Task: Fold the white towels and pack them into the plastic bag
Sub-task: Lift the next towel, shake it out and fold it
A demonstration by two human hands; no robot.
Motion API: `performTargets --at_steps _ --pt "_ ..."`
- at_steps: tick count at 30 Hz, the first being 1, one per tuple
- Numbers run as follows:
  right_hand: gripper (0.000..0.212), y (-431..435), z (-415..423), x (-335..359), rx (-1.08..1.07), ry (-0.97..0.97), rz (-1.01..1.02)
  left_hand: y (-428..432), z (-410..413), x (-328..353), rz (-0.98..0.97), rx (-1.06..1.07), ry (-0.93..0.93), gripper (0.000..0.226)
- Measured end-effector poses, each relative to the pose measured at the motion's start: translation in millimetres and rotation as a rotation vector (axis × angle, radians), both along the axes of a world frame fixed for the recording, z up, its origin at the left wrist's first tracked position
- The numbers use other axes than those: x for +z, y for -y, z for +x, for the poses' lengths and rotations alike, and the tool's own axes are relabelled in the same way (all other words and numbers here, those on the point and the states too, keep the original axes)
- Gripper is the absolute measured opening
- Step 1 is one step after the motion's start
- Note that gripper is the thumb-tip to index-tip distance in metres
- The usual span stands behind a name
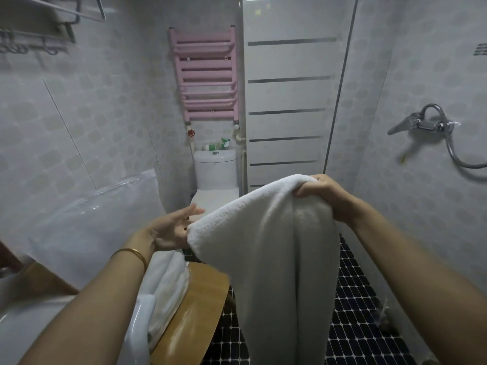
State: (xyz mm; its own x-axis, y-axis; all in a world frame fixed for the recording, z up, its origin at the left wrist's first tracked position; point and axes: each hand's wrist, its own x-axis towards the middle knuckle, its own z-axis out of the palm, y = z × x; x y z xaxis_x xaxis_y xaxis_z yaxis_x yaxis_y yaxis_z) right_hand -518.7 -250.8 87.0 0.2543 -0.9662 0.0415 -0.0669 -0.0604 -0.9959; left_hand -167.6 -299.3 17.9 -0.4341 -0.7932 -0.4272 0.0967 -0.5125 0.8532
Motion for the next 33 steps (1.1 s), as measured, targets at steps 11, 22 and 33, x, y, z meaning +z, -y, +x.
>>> performTargets --at_steps 11,22,33 --pt "0.043 3 -7 -4 -0.039 0.158 0.086 -13 -53 -11 -0.418 -0.162 0.490 0.082" --pt "0.011 12 -37 -34 -0.316 -0.032 0.112 1 -53 41 -0.941 0.197 1.177 0.029" --pt "0.038 18 -50 -28 -0.548 -0.731 -0.194 -2 -55 45 -0.748 0.413 0.695 0.008"
